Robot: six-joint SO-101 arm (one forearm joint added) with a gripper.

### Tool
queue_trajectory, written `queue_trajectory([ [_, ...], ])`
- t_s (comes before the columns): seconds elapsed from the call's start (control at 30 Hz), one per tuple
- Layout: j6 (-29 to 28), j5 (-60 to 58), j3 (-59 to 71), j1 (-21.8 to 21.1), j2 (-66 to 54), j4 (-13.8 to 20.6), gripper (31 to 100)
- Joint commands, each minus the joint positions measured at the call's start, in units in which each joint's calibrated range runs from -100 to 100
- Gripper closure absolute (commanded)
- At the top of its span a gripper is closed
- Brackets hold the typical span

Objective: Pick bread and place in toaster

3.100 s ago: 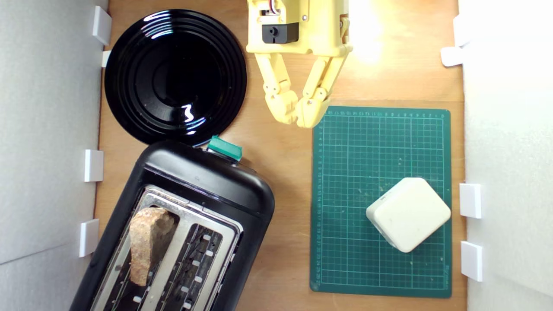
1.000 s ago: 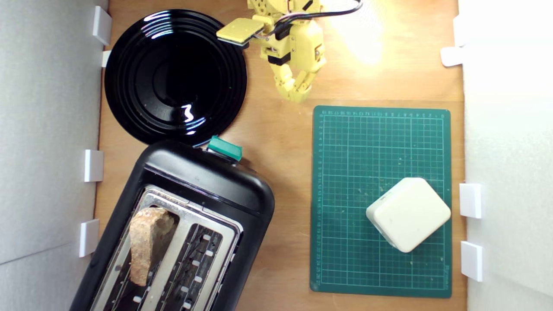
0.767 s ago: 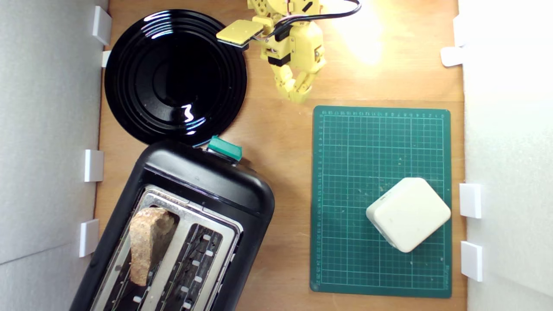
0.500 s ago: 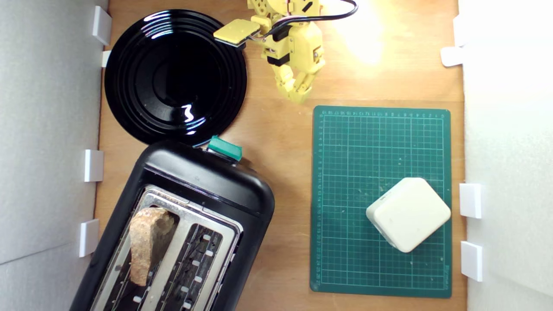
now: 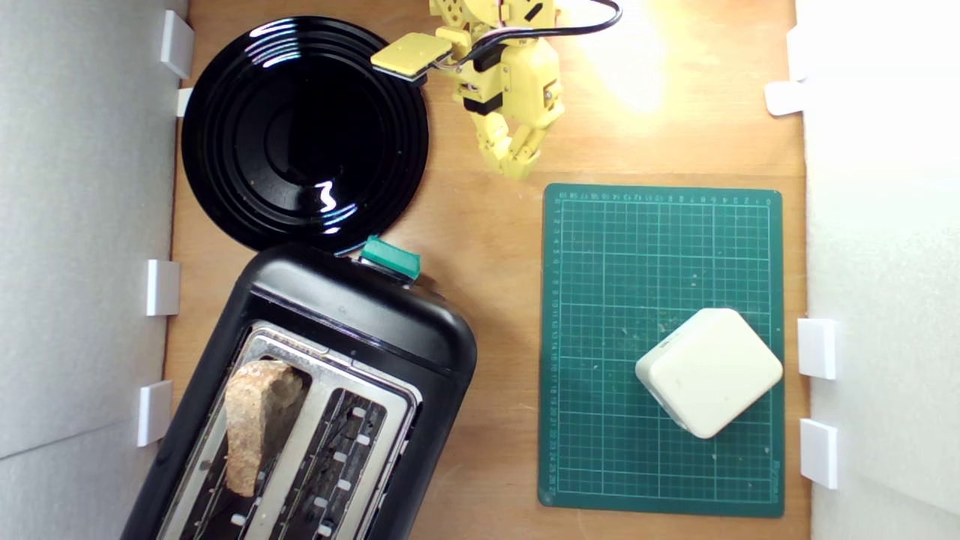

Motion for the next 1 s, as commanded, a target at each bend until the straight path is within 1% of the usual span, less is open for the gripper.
queue_trajectory([
  [0.0,-0.2,-0.2,0.3,-0.3,-0.3,0.6,99.4],
  [0.97,-0.2,-0.1,0.3,0.1,-0.1,0.5,99.4],
])
